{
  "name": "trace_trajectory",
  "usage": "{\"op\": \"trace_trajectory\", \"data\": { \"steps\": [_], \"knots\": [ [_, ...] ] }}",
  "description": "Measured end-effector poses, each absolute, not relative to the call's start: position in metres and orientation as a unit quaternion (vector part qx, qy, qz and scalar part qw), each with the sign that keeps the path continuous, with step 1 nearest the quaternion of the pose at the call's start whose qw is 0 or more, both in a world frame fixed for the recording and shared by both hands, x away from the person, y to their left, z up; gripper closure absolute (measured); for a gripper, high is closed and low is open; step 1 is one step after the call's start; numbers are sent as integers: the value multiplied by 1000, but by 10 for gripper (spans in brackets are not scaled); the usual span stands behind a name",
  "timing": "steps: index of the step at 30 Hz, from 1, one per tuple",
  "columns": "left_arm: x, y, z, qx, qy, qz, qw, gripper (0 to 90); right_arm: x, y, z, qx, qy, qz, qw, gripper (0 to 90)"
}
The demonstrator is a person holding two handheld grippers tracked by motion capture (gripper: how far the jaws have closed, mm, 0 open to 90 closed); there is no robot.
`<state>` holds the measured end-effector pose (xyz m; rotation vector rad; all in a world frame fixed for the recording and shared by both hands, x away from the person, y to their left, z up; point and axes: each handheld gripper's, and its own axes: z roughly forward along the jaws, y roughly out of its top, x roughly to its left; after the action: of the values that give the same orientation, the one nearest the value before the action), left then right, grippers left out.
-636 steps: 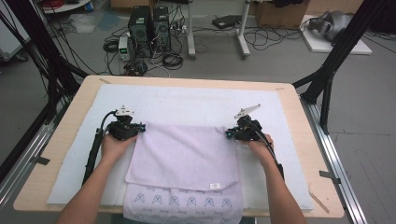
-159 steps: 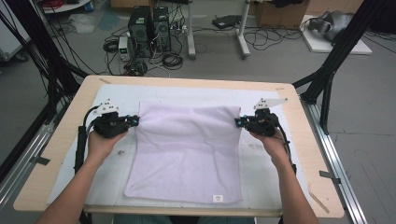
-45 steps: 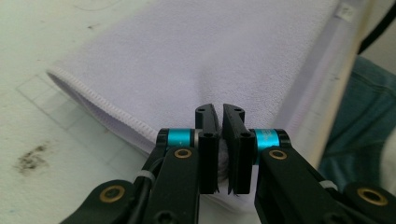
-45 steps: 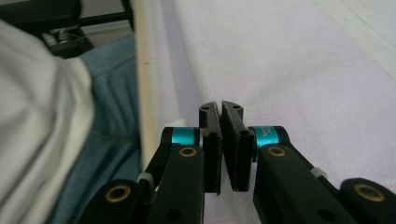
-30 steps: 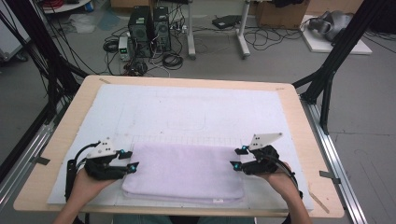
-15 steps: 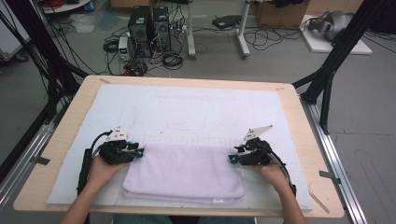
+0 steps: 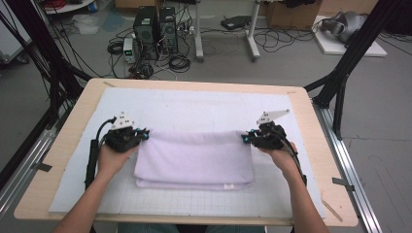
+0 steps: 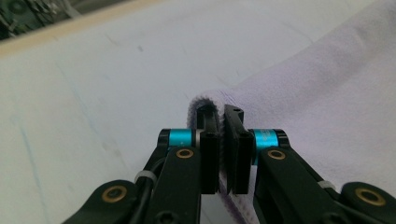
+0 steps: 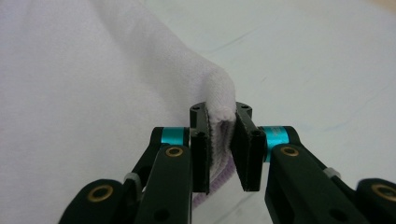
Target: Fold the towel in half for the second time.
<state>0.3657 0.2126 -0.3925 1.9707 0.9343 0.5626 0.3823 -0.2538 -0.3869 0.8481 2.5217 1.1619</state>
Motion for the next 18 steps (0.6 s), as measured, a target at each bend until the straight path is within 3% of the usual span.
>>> {"op": "trace_trajectory", "data": {
  "steps": [3,4,5,7,8,18],
  "knots": [
    [390,208,-373,787,372,249,425,852,402,-250,-367,293,858,394,151,759],
    [398,209,-368,785,376,262,417,830,409,-250,-361,299,853,394,167,683],
    [406,210,-366,778,391,279,405,748,417,-250,-356,311,846,393,178,624],
    [416,217,-366,763,432,276,393,436,432,-251,-355,342,842,383,165,507],
    [416,221,-369,763,439,260,397,409,434,-252,-357,346,842,383,157,497],
    [355,229,-403,796,377,190,434,528,391,-233,-388,293,866,393,103,494]
  ]
}}
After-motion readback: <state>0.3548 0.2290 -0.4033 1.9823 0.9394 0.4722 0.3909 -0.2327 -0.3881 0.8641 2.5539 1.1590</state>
